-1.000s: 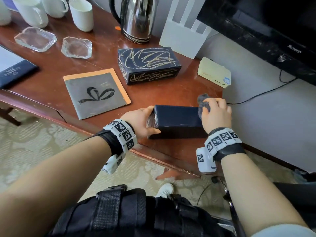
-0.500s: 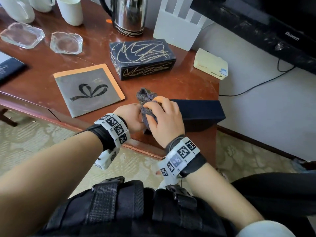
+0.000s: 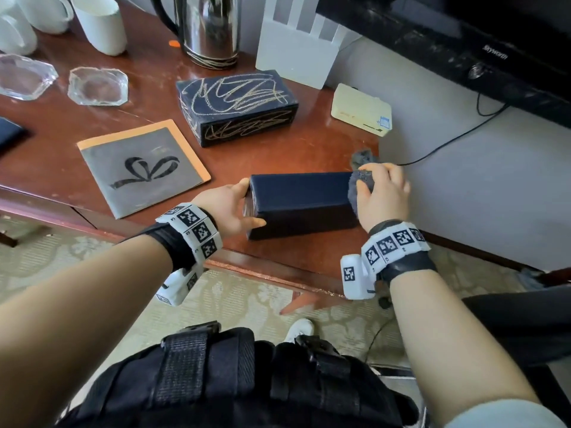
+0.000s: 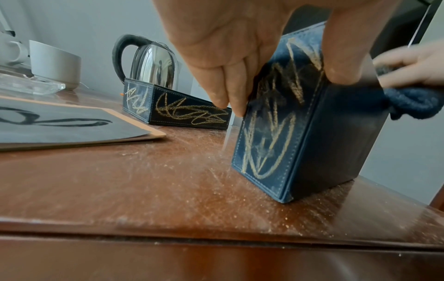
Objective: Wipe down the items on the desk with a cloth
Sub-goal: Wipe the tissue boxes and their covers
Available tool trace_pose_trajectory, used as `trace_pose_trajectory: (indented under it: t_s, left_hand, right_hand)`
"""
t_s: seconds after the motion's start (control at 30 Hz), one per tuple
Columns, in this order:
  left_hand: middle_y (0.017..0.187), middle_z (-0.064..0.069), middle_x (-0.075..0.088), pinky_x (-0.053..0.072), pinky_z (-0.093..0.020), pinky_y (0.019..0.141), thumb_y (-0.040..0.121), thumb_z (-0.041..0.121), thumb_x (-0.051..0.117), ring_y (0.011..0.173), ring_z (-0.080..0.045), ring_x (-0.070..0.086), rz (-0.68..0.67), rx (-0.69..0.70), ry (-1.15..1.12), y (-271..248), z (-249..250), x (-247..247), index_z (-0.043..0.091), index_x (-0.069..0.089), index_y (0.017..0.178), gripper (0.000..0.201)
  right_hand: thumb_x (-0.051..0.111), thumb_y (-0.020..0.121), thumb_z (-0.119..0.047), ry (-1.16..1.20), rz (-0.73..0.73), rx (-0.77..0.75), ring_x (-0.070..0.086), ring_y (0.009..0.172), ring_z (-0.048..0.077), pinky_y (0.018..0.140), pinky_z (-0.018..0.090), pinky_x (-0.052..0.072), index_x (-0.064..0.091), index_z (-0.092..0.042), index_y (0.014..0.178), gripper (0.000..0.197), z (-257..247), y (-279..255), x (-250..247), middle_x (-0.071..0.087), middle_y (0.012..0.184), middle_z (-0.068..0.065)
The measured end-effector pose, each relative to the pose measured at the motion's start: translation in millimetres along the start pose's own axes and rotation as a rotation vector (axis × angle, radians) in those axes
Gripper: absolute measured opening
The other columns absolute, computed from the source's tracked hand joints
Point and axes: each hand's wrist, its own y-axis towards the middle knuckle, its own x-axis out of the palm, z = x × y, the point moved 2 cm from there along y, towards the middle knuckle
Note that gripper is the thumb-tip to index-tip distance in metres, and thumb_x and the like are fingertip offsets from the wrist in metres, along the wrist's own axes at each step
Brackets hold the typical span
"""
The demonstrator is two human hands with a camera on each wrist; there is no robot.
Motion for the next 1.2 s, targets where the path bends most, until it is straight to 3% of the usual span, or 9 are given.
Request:
trace_pose_trajectory:
  t_s: [0.13,0.2,0.33,0.6,0.7,0.87,1.0,1.13,1.2]
  left_hand:
    - [0.13,-0.008,0.053,0.044,-0.033,0.089,0.083,0.05,0.061,0.114,-0.027,0.053,0.013,0.01,0.004,1,1,0,0.021,0.022,0.146,0.079]
    - [0.131,-0.008,0.053,0.043,-0.033,0.091,0.082,0.049,0.061,0.115,-0.027,0.052,0.033,0.018,0.004,1,1,1,0.02,0.025,0.145,0.078]
    - [0.131,-0.007,0.053,0.045,-0.034,0.089,0.081,0.052,0.061,0.114,-0.027,0.053,0.048,-0.001,0.014,1,-2,4,0.023,0.022,0.146,0.081]
    - [0.139,-0.002,0.048,0.042,-0.04,0.101,0.074,0.047,0.071,0.124,-0.02,0.049,0.048,0.006,-0.169,5,-11,11,0.023,0.024,0.145,0.088]
    - [0.143,-0.006,0.041,0.036,-0.042,0.108,0.067,0.025,0.082,0.131,-0.018,0.042,0.07,0.001,-0.409,7,-16,19,0.014,0.028,0.143,0.093]
    - [0.145,-0.006,0.036,0.032,-0.04,0.111,0.063,0.012,0.084,0.134,-0.019,0.036,0.051,-0.026,-0.443,14,-14,34,0.013,0.024,0.144,0.101]
    - [0.144,-0.009,0.037,0.031,-0.037,0.111,0.069,0.015,0.08,0.133,-0.022,0.036,0.081,-0.041,-0.38,18,-11,27,0.01,0.026,0.144,0.093]
    - [0.142,-0.009,0.041,0.032,-0.039,0.11,0.066,0.027,0.082,0.131,-0.023,0.04,0.17,0.069,-0.367,17,9,-24,0.011,0.028,0.144,0.096]
    - [0.143,-0.006,0.041,0.033,-0.038,0.11,0.067,0.033,0.081,0.131,-0.021,0.041,0.209,0.11,-0.341,13,26,-56,0.017,0.024,0.146,0.099]
  right_hand:
    - [0.056,0.087,-0.018,0.068,-0.115,-0.454,0.045,0.108,0.033,0.091,0.043,0.038,0.062,-0.019,0.114,0.027,-77,-36,20,0.053,0.122,0.006]
    - [0.057,0.088,-0.02,0.057,-0.127,-0.524,0.046,0.109,0.032,0.089,0.044,0.038,0.062,-0.022,0.114,0.027,-92,-39,27,0.054,0.122,0.003]
    - [0.055,0.089,-0.022,0.096,-0.102,-0.385,0.046,0.109,0.033,0.092,0.042,0.036,0.062,-0.023,0.113,0.025,-54,-24,26,0.052,0.125,0.003]
    - [0.046,0.095,-0.017,-0.045,-0.07,0.262,0.039,0.12,0.037,0.102,0.039,0.03,0.055,-0.02,0.122,0.029,75,12,-15,0.042,0.136,0.009]
    - [0.046,0.095,-0.017,-0.032,-0.054,0.219,0.039,0.12,0.036,0.101,0.038,0.032,0.054,-0.019,0.122,0.029,71,15,-22,0.043,0.135,0.01]
    - [0.047,0.094,-0.016,0.066,-0.01,0.132,0.038,0.121,0.033,0.1,0.036,0.032,0.055,-0.017,0.122,0.029,46,14,-29,0.043,0.134,0.009]
    - [0.047,0.094,-0.014,0.181,-0.016,0.059,0.038,0.121,0.03,0.099,0.031,0.03,0.055,-0.016,0.122,0.029,28,20,-46,0.042,0.134,0.009]
    - [0.049,0.093,-0.013,0.294,-0.021,-0.028,0.043,0.121,0.024,0.087,0.012,0.024,0.056,-0.014,0.118,0.026,15,28,-59,0.045,0.13,0.009]
    - [0.049,0.094,-0.013,0.349,-0.012,-0.038,0.044,0.121,0.023,0.087,0.013,0.026,0.055,-0.013,0.118,0.025,9,32,-65,0.046,0.129,0.009]
